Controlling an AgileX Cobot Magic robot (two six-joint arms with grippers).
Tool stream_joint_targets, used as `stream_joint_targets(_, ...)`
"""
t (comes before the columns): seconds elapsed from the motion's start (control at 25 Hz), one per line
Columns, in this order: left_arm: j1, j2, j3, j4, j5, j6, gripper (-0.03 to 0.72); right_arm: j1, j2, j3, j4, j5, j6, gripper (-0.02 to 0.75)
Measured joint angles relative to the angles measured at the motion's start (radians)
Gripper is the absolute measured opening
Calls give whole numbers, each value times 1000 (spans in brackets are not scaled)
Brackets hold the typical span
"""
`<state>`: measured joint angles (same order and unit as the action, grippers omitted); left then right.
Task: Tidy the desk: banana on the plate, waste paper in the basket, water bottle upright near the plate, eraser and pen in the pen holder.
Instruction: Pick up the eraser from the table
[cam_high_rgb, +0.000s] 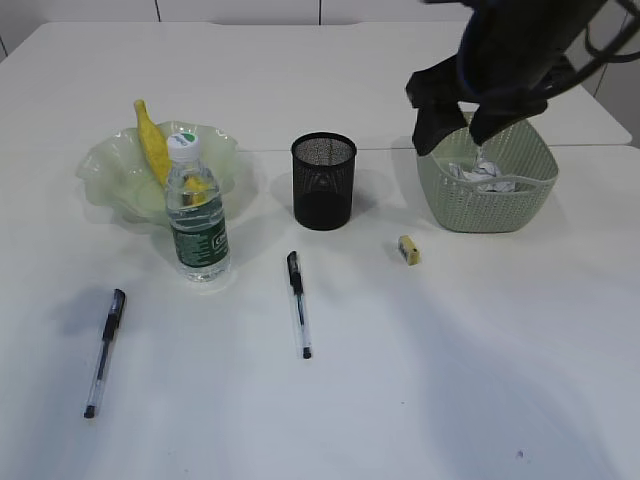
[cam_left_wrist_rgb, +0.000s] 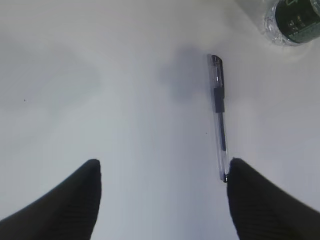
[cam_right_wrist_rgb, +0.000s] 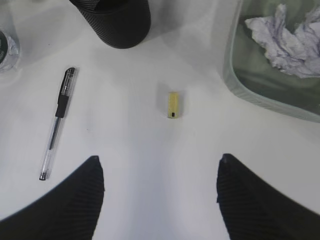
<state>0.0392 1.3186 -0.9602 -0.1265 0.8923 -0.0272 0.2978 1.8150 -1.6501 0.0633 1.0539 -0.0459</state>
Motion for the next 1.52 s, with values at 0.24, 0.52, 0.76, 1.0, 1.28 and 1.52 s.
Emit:
stream_joint_targets(0.24, 0, 0, 0, 0, 25, 0, 543, 17, 201, -164, -23, 78, 51, 520)
stream_joint_targets(0.52, 0, 0, 0, 0, 38, 0, 538, 17, 328, -200, -46, 76, 69, 520)
stream_joint_targets(0.76, 0, 0, 0, 0, 41, 0, 538, 17, 409, -211, -82, 41, 84, 520)
stream_joint_targets(1.0, 0, 0, 0, 0, 56, 0, 538, 17, 459, -222, -86, 14, 84, 519)
stream_joint_targets(1.28, 0, 0, 0, 0, 59, 0, 538, 17, 494, -226, -86, -32, 88, 519)
stream_joint_targets(1.52, 0, 0, 0, 0, 59, 0, 538, 17, 494, -230, -92, -68, 94, 493)
